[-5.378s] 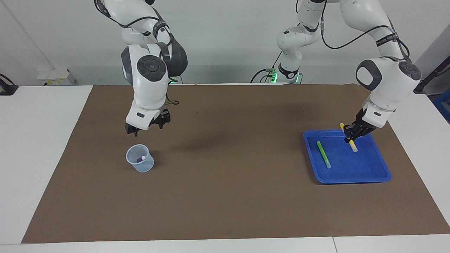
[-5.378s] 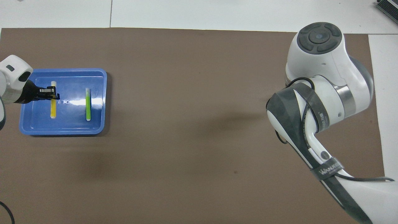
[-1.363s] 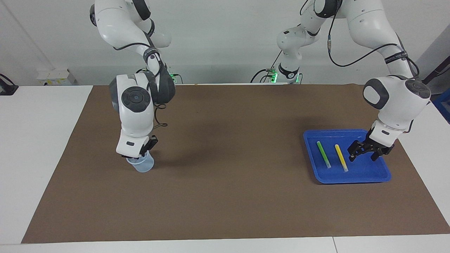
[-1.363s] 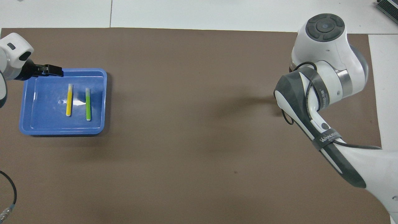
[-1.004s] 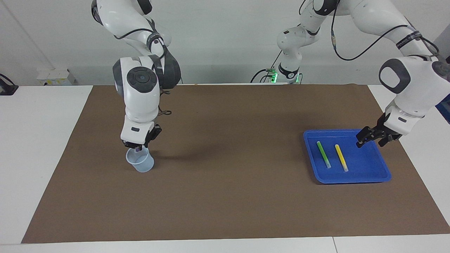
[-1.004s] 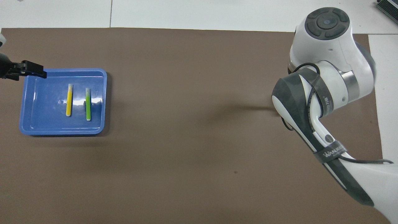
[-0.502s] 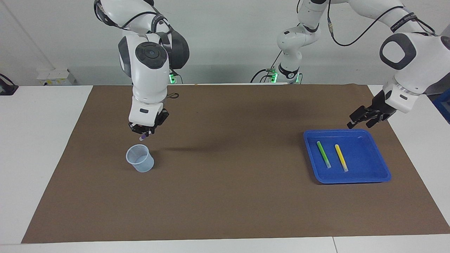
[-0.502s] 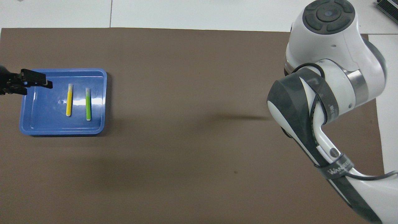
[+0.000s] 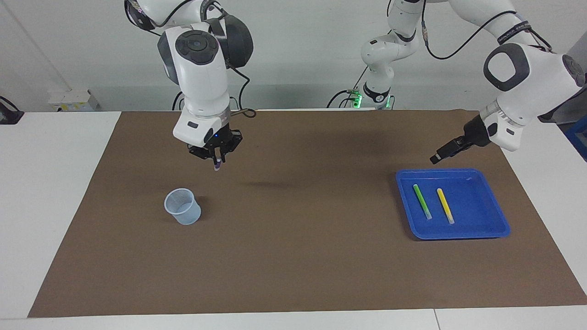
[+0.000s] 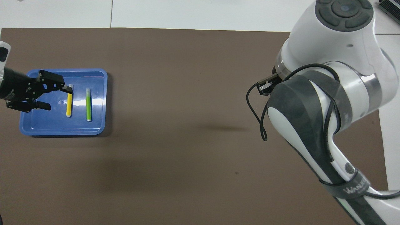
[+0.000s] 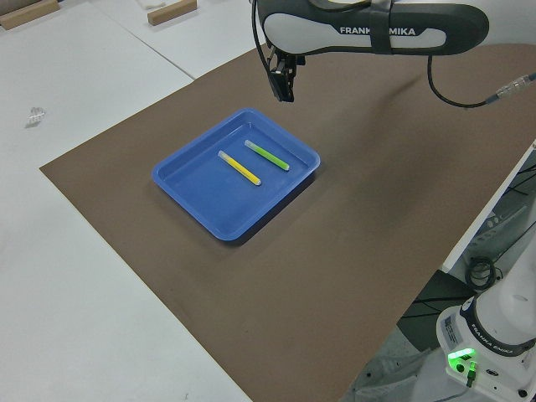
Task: Right arm passes pens to left for tray arrangement
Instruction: 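Open the left gripper and withdraw while the right gripper lifts the purple pen, then carry the purple pen toward the left gripper while the left gripper approaches, then close the left gripper on the purple pen beside the right gripper, then carry the purple pen to the tray while the right gripper withdraws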
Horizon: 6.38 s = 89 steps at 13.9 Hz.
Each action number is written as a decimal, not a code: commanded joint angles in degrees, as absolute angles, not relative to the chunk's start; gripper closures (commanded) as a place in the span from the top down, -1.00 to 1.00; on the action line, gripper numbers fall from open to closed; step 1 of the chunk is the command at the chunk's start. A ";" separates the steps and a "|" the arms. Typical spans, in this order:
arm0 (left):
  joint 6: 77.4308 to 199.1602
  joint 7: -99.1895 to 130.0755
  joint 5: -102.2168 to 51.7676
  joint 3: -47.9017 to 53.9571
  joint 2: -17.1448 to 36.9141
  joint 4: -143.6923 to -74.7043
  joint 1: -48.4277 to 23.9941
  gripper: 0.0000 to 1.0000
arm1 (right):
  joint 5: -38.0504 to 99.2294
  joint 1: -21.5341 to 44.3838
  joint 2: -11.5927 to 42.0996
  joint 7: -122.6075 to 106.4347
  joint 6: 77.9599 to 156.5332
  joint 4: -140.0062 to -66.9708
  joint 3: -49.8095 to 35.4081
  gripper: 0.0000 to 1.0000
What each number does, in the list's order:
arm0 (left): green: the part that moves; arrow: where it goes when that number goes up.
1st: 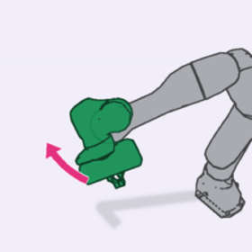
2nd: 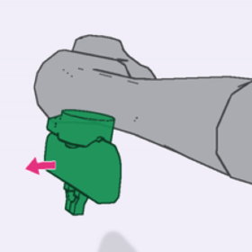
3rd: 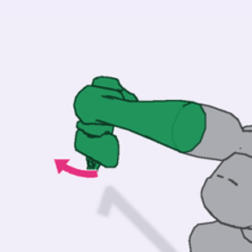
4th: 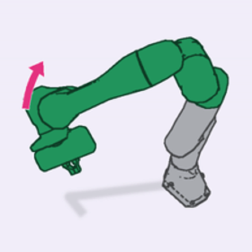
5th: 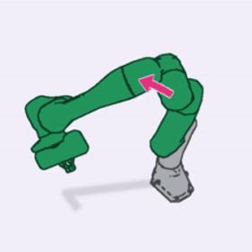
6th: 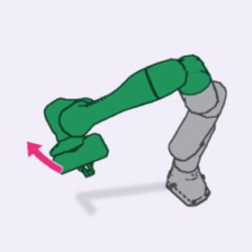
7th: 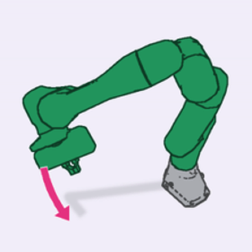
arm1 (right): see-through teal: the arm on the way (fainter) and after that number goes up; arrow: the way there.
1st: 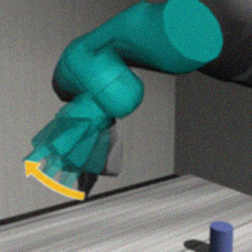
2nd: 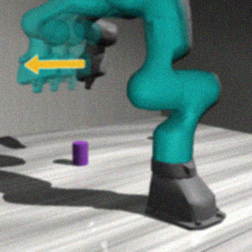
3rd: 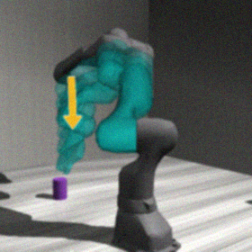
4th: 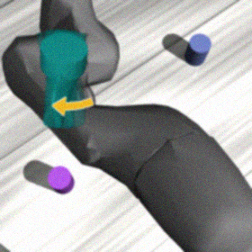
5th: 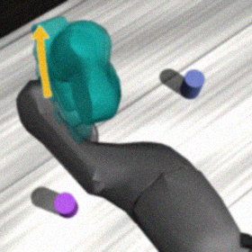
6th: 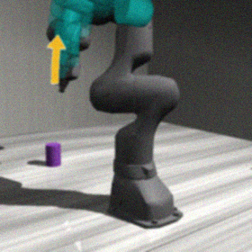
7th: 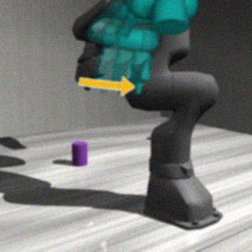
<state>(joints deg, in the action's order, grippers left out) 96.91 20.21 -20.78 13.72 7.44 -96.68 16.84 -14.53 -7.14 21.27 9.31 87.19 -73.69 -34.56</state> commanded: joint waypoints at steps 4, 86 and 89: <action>97.99 40.65 -33.81 13.27 5.36 -98.79 13.63 0.99 | -1.25 -7.73 20.04 33.17 92.43 -72.51 -35.77 -1.00; 100.99 36.33 -28.76 12.48 -9.84 -117.95 6.85 -1.00 | 15.21 -1.84 18.81 81.85 106.81 -79.54 -35.33 1.00; 101.25 27.19 -24.28 12.48 -10.28 -119.18 9.31 -1.00 | 15.03 -3.16 17.76 76.22 103.19 -79.63 -35.16 1.00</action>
<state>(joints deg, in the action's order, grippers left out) 101.55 33.41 -27.46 12.34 -7.72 -116.59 7.44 15.11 -2.06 19.02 80.19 105.36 -79.26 -35.30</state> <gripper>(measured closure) 0.815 0.000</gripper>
